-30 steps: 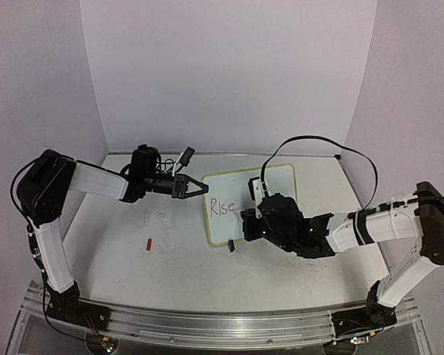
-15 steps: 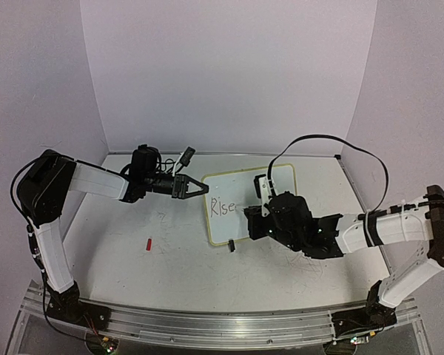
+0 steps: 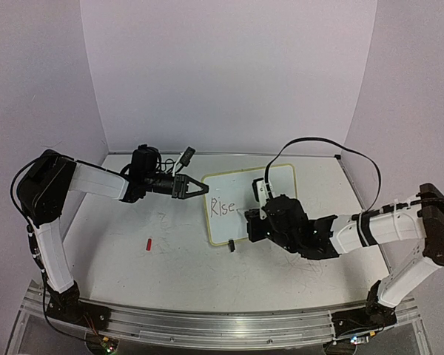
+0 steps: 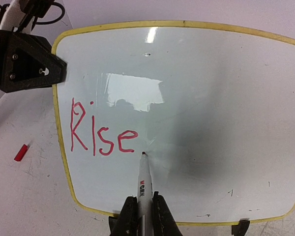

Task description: Write a sentence on the whiteboard

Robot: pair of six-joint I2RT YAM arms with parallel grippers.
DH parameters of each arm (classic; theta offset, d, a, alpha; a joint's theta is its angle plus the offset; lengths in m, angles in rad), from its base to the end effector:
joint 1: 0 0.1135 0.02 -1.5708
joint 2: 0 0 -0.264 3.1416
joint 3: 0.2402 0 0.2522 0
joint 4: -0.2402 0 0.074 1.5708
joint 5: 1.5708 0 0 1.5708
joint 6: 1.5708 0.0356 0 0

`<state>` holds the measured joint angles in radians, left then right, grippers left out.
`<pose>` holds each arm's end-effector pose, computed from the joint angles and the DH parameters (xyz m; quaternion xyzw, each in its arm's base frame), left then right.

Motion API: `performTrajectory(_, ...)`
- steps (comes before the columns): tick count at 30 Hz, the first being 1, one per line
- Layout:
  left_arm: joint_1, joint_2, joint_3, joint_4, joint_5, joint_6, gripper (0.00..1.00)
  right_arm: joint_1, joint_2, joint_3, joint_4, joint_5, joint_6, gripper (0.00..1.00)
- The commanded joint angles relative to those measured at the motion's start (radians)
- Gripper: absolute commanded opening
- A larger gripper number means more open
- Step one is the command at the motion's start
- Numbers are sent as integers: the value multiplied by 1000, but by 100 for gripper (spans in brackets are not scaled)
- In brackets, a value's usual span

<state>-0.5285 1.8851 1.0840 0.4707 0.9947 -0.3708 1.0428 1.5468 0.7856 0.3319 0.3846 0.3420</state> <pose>0.3334 -0.2293 0.2001 0.3328 0.6911 -0.5717 0.2913 0.1776 0.2781 0.2074 -0.1866 0.8112 0.2147 0.5109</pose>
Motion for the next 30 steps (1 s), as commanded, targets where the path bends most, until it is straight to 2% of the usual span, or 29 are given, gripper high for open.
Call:
performTrajectory(1, -8, -34, -4, 0, 44, -28, 0, -5, 15, 42, -1, 44, 1, 0)
performTrajectory(12, -8, -34, -3, 0, 44, -28, 0, -6, 30, 46, -49, 30, 13, 0)
performTrajectory(15, -8, -34, -5, -1, 43, -28, 0, 26, 17, 77, -129, -13, 26, 0)
performTrajectory(17, -8, -34, -6, 0, 41, -28, 0, 87, -60, 103, -195, -57, 38, 0)
performTrajectory(20, -8, -33, -3, 0, 40, -27, 0, 145, -271, 78, -159, -138, 67, 0)
performTrajectory(22, -8, -32, -3, 0, 39, -28, 0, 137, -399, 57, -145, -55, 75, 0)
performTrajectory(26, -8, -35, -7, 0, 30, -28, 0, 74, -459, 28, -184, 59, 26, 0)
performTrajectory(30, -9, -31, -10, 0, 18, -31, 0, 41, -451, 6, -192, 90, -19, 0)
